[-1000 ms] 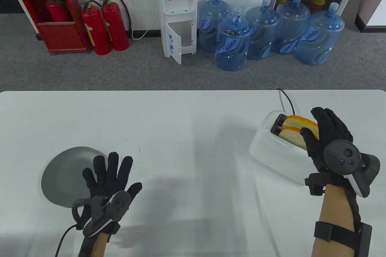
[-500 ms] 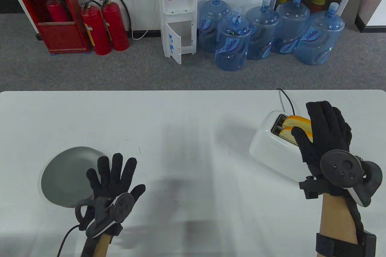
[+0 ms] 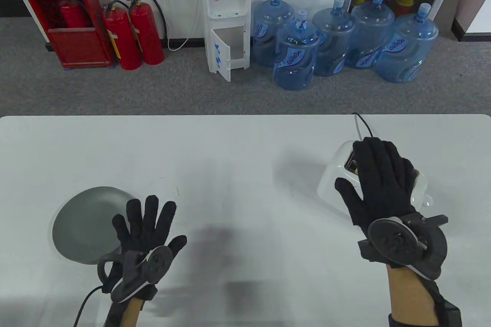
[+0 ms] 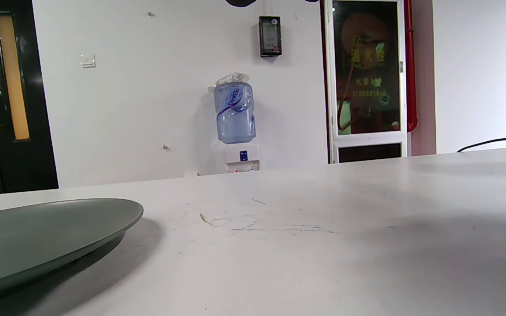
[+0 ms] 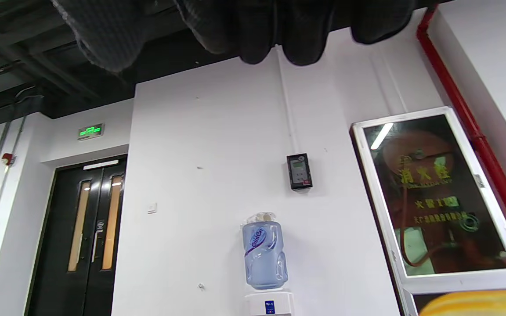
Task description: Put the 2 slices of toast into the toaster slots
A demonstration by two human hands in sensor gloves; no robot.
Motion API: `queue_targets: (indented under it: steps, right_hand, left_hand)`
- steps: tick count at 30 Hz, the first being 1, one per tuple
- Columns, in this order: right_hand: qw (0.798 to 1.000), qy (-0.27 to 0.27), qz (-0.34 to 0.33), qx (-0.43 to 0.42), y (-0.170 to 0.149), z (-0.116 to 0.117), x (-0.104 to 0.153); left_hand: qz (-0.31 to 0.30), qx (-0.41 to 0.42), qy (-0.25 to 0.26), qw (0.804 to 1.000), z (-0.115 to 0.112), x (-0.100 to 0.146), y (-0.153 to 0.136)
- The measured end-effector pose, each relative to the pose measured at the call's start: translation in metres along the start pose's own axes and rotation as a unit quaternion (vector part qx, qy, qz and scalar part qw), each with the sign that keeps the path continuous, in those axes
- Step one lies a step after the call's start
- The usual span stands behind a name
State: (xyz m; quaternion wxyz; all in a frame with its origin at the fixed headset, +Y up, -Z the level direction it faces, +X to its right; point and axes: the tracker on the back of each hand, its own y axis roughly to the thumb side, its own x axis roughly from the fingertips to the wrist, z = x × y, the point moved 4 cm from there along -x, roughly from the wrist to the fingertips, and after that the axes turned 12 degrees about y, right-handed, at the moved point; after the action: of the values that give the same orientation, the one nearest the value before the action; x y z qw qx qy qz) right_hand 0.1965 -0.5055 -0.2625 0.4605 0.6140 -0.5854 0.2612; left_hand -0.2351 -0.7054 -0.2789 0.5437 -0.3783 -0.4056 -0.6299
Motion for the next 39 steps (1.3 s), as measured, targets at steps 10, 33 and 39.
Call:
queue_targets:
  steps: [10, 33, 39]
  right_hand:
    - [1.0, -0.001, -0.026, -0.018, 0.03, 0.024, 0.007]
    - [0.994, 0.045, -0.09, -0.037, 0.095, 0.101, 0.042]
    - [0.994, 0.063, -0.083, -0.043, 0.096, 0.119, 0.048]
  left_hand:
    - [-0.004, 0.001, 0.001, 1.0, 0.0, 0.0, 0.002]
    - [-0.01, -0.002, 0.003, 1.0, 0.001, 0.001, 0.007]
    - [-0.011, -0.002, 0.004, 1.0, 0.001, 0.001, 0.007]
